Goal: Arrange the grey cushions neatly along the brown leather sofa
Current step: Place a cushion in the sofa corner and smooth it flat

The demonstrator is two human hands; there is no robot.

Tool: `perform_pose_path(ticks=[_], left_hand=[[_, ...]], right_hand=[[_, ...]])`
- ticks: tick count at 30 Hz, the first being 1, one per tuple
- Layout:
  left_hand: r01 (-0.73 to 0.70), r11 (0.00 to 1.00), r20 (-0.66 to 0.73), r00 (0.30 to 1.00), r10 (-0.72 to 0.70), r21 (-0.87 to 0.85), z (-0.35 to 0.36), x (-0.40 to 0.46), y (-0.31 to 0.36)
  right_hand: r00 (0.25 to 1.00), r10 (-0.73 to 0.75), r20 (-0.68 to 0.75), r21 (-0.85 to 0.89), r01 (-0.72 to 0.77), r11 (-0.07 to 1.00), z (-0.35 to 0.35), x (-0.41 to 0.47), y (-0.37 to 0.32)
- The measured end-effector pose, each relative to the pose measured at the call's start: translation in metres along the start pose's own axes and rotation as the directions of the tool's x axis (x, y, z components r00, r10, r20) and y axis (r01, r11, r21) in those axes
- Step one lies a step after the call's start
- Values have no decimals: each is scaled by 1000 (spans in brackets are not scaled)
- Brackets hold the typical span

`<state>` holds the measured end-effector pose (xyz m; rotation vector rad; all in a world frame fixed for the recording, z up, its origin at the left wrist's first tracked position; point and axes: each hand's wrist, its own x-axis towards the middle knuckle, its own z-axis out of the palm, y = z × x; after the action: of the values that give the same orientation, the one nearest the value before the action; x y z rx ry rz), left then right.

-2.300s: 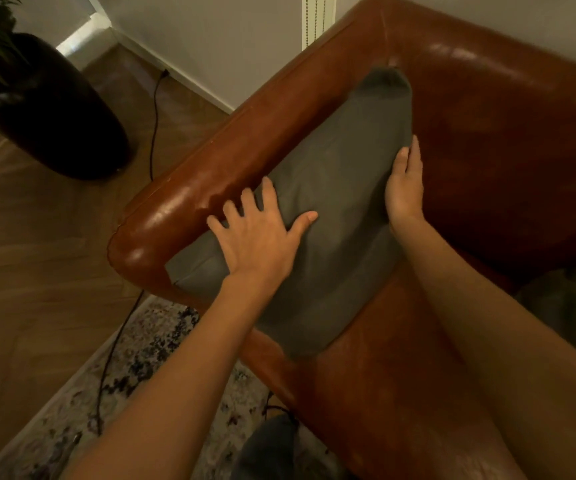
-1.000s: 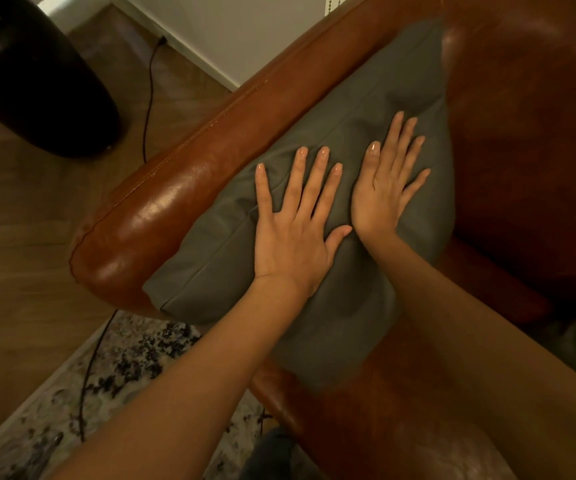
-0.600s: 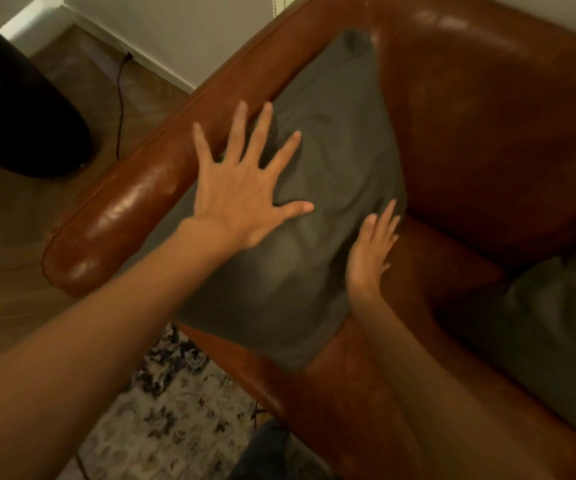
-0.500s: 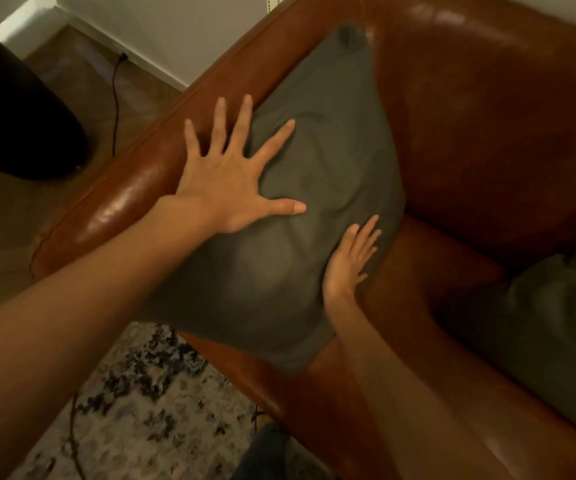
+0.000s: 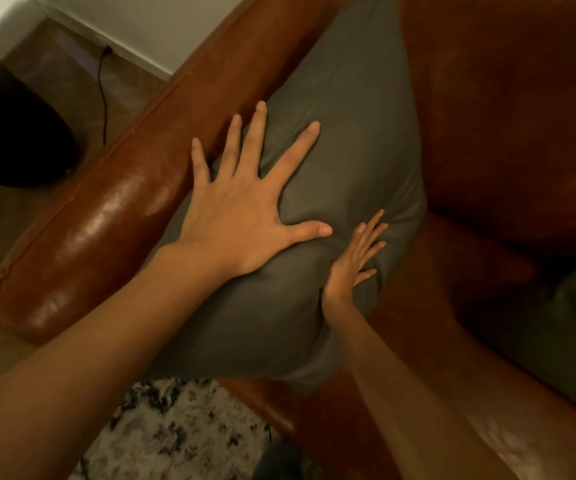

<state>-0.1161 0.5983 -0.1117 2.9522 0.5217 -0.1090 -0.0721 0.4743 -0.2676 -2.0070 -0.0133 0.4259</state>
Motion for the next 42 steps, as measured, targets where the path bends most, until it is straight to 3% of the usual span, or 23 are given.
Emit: perform_pose_path(ticks=[3,5,7,10,15,20,26,29,32,34,36,38,42], left_hand=[[17,1000,39,999,-17,3,-4,3,-1],[55,998,108,993,-53,-19,-11,5,0],[79,997,153,985,-75,-19,-18,9,4],[84,996,99,992,-80,-36,-23,24,23],[43,996,-54,998,-39,77,-15,69,52],[18,986,-172,985,11,168,2,78,26],[71,976,-201,979,-29,206,12,90,16],[91,974,-208,977,-47,209,14,93,15],[77,979,-203,978,-38,188,12,91,17],[58,982,-201,979,-21,179,13,86,17],[47,983,-203,979,-10,179,14,83,18],[44,982,-199,980,-7,183,13,82,19],[41,984,-213,977,-3,171,15,83,21]], right_hand=[[983,183,-20,115,-179,977,-8,9,-11],[982,189,6,83,-188,979,-24,7,-22],[995,94,-32,132,-89,987,-44,17,-29],[991,-76,-106,244,100,965,-70,60,-59],[955,-296,8,108,293,950,-73,115,-133],[960,-269,74,-75,274,959,-35,119,-141],[964,-237,120,-279,262,924,-15,139,-144],[961,-226,158,-307,265,914,-15,141,-146],[948,-251,198,-157,283,946,-36,141,-146],[967,-238,96,-67,245,967,-57,139,-127],[996,-77,-46,-26,76,997,-74,134,-93],[993,93,-73,4,-93,996,-73,124,-62],[989,132,-69,27,-130,991,-45,121,-51]])
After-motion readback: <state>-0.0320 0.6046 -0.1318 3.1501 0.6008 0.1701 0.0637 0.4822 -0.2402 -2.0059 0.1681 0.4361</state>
